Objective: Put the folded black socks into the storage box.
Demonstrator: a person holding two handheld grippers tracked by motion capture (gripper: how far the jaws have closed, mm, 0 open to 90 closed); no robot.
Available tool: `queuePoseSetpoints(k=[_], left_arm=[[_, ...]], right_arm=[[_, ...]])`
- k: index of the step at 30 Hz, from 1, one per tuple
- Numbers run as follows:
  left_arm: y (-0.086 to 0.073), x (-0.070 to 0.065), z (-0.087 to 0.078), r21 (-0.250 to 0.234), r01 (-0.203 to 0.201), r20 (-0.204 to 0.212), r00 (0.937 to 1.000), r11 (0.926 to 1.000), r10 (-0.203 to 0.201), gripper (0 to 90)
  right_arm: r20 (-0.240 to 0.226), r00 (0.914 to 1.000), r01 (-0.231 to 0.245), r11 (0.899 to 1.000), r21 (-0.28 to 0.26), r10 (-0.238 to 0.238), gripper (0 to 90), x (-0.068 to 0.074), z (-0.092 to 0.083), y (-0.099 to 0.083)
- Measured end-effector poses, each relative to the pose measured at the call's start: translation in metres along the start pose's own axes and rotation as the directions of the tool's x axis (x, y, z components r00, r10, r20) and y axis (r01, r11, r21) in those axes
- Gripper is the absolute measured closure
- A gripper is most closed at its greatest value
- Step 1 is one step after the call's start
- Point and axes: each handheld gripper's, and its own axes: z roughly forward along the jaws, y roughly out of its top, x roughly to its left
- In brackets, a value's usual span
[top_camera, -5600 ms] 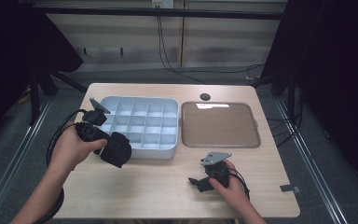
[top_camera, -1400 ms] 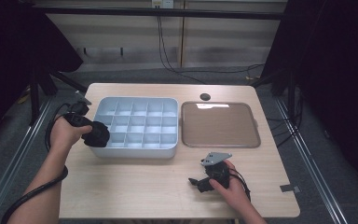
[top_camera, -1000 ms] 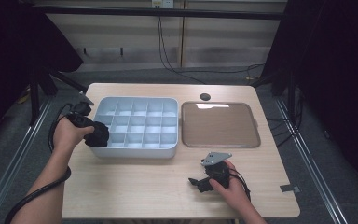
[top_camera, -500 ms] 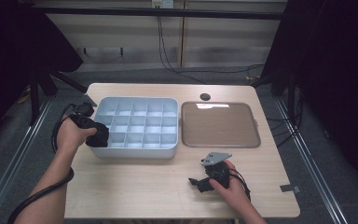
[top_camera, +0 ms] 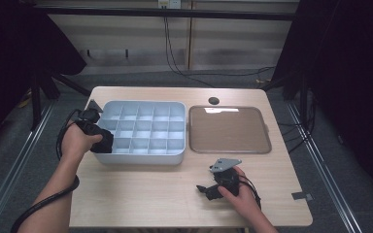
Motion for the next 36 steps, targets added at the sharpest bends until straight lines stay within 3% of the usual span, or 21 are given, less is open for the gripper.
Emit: queuePoseSetpoints(k=[12, 19, 29, 36], left_arm=[[-0.001, -0.002, 0.002, -0.006, -0.011, -0.02, 0.9997, 0.9999, 0.011, 66.0], [-0.002, 0.0, 0.001, -0.022, -0.007, -0.01, 0.9999, 0.9997, 0.007, 62.2], [0.001, -0.004, -0.008, -0.017, -0.023, -0.014, 0.9996, 0.9996, 0.023, 58.9], [0.002, -0.004, -0.015, -0.039, -0.026, -0.018, 0.9995, 0.9989, 0.025, 56.8]], right_arm=[[0.0, 1.0, 0.0, 1.0, 0.003, 0.0, 12.9, 0.0, 0.0, 0.0], [0.0, 1.0, 0.0, 1.0, 0.002, 0.0, 12.9, 0.0, 0.0, 0.0], [0.001, 1.0, -0.003, 1.0, 0.001, 0.003, 12.9, 0.0, 0.0, 0.0], [0.001, 1.0, -0.003, 1.0, 0.001, 0.003, 12.9, 0.0, 0.0, 0.0]])
